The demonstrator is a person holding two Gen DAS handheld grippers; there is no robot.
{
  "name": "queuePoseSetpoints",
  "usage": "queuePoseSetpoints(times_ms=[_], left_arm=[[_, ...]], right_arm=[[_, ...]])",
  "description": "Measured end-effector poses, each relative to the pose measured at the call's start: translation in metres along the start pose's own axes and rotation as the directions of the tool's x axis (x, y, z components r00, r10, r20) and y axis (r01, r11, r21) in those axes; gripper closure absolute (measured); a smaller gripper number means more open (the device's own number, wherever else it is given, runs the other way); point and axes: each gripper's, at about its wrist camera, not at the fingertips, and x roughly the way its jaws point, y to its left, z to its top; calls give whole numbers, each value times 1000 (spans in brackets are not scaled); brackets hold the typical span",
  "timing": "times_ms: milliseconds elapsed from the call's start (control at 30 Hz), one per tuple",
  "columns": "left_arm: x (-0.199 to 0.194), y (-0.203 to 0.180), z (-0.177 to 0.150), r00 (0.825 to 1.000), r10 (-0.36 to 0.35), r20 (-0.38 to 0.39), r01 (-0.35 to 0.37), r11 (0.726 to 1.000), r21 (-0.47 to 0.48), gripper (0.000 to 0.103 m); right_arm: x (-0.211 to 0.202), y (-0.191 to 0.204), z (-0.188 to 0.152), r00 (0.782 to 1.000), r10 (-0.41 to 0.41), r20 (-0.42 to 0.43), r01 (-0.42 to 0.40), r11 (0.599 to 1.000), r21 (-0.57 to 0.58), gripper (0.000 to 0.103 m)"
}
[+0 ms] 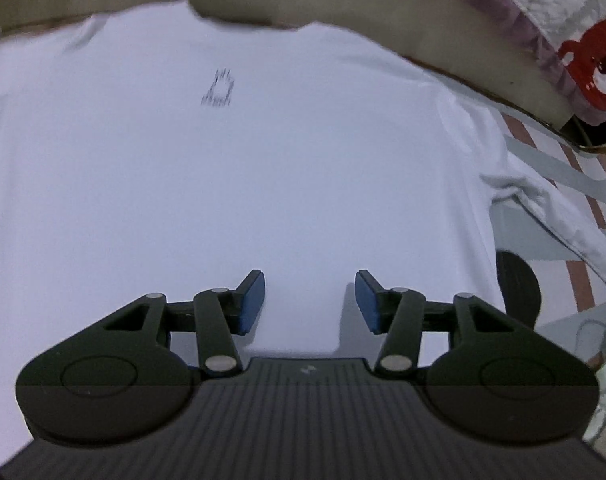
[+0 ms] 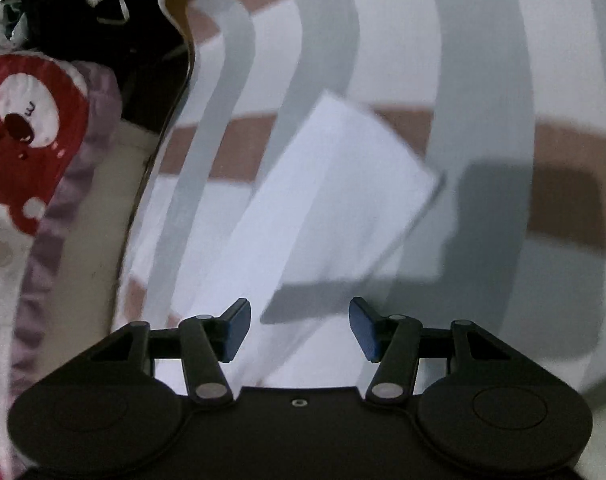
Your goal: Fold clothes
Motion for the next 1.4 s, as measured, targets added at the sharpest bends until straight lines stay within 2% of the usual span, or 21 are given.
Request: queuePoseSetpoints(times_ms=[67, 100, 133, 300, 400, 467, 533, 600, 633, 667, 733, 767, 800, 833, 967, 1067, 1133, 1167, 1233, 1300, 1400], left_arm=[[-3, -4, -7, 999, 37, -1, -37, 999, 39, 54], [-4, -6, -9, 998, 59, -5, -59, 996, 64, 54], [-9, -7, -12, 997, 72, -10, -71, 994, 86, 54], [-33, 8, -33, 996, 66, -62, -59, 994, 96, 54], [-47, 20, -50, 994, 56, -91, -47, 995, 93, 54], [-60, 26, -62, 993, 32, -116, -21, 995, 94, 53], [-71, 31, -74, 989, -29, -145, 41, 996, 79, 51], [-79, 34, -84, 982, -85, -170, 97, 993, 66, 49], [-82, 34, -88, 979, -98, -177, 112, 991, 69, 48], [-84, 33, -91, 978, -98, -183, 113, 991, 77, 48], [-88, 29, -95, 979, -84, -187, 104, 990, 100, 48], [-91, 28, -96, 977, -93, -192, 114, 988, 101, 48], [-93, 27, -98, 972, -122, -201, 143, 986, 90, 48], [-94, 25, -100, 961, -169, -218, 188, 980, 69, 47], [-90, 20, -111, 901, -312, -302, 320, 947, -23, 40], [-88, 13, -122, 889, -336, -310, 345, 938, -29, 40], [-92, 11, -126, 891, -353, -285, 362, 932, -21, 50], [-93, 10, -128, 886, -370, -281, 380, 925, -19, 73], [-97, 9, -131, 873, -404, -271, 416, 909, -15, 92], [-100, 4, -131, 878, -401, -263, 418, 908, 13, 94], [-102, -1, -130, 882, -396, -256, 417, 908, 31, 97]], right_arm=[[8, 13, 0, 999, -29, 45, 33, 994, -102, 46], [15, 23, -2, 997, -63, 52, 73, 975, -211, 95], [24, 35, -4, 993, -104, 59, 117, 935, -335, 98], [15, 55, -3, 962, -64, 267, 193, 849, -492, 99], [34, 67, -8, 948, -111, 300, 275, 761, -588, 98], [39, 69, -6, 931, -162, 326, 335, 732, -593, 97], [43, 70, -5, 910, -215, 353, 395, 706, -588, 76], [27, 71, 2, 901, -271, 340, 418, 752, -510, 57], [13, 71, 5, 904, -282, 321, 409, 789, -458, 57], [-2, 69, 4, 931, -237, 277, 340, 838, -428, 57], [-32, 62, -3, 988, -75, 135, 120, 922, -367, 43], [-41, 59, -12, 999, 8, 43, 7, 939, -344, 43], [-45, 57, -24, 996, 69, -49, -81, 940, -333, 43], [-49, 56, -38, 982, 124, -142, -164, 934, -317, 43], [-56, 64, -91, 914, 197, -355, -318, 891, -324, 43], [-58, 79, -121, 853, 212, -476, -415, 830, -373, 43], [-57, 84, -134, 843, 175, -509, -423, 800, -425, 43], [-56, 86, -140, 839, 154, -523, -425, 785, -451, 43], [-54, 91, -152, 830, 111, -547, -430, 752, -500, 43], [-52, 94, -160, 827, 81, -556, -430, 729, -533, 43], [-50, 91, -156, 820, 92, -564, -434, 743, -510, 43]])
